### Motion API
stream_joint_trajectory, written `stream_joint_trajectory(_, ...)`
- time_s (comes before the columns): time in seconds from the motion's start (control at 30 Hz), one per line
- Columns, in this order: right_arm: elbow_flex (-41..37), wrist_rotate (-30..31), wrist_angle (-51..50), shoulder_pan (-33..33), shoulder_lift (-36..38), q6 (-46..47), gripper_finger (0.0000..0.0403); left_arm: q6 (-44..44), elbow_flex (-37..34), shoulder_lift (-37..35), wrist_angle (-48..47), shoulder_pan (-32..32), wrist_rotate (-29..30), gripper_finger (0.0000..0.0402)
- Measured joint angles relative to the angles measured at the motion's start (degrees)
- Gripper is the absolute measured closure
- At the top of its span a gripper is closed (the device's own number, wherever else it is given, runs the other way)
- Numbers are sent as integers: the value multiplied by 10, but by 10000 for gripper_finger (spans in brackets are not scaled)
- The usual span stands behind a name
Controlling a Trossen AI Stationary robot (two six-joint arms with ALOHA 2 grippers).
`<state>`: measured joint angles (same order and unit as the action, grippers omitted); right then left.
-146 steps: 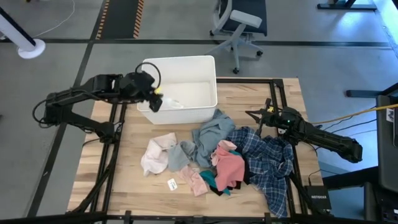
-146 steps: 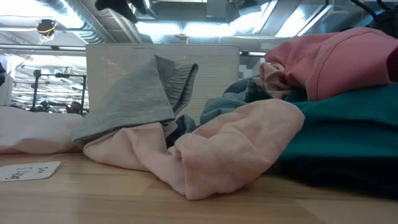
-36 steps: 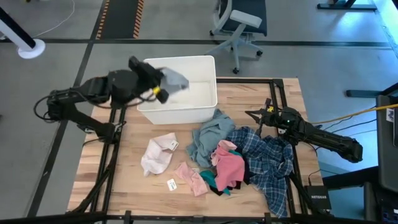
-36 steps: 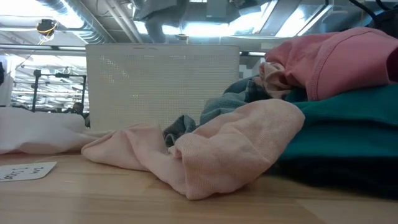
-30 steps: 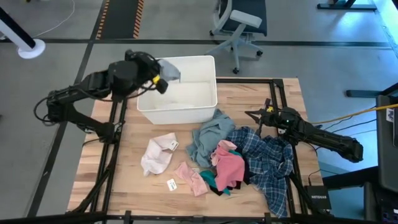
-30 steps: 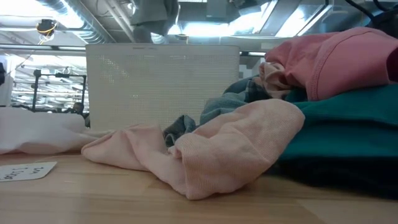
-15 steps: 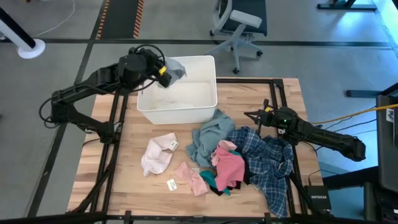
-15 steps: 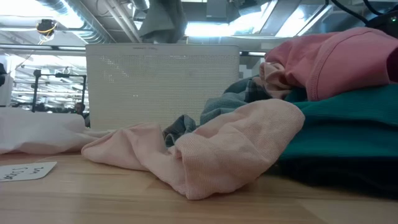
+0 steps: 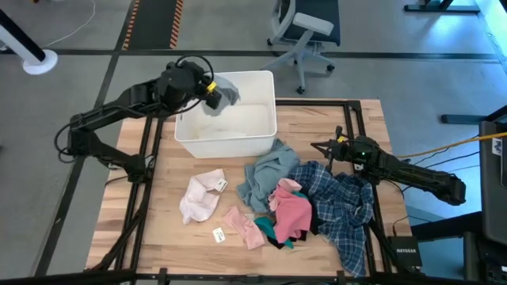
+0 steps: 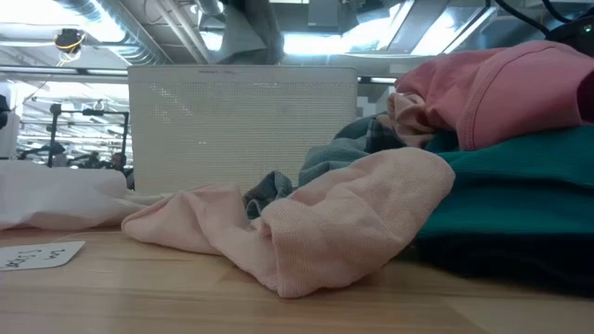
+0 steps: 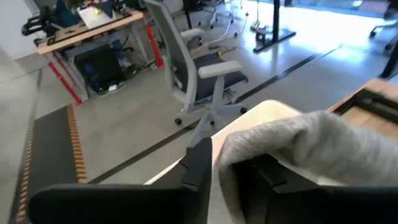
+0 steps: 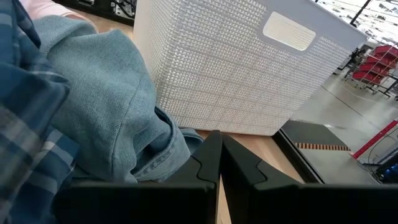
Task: Sort clothes
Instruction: Put the gray underwear into the white bin
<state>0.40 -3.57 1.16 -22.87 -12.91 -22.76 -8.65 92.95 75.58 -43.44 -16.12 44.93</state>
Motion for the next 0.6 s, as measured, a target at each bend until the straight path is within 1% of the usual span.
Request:
stream_joint_trajectory(0.33,0,0,0,0,0,0,384,-37,0,9,-30,-16,0,258)
stream_joint_trajectory(0.47,0,0,0,0,0,0,384,-49,0,9,-34,-16,-25,230)
stream_joint_trajectory(0.6,0,-1,0,0,0,0,384,-71,0,9,-50,-29,-51,210)
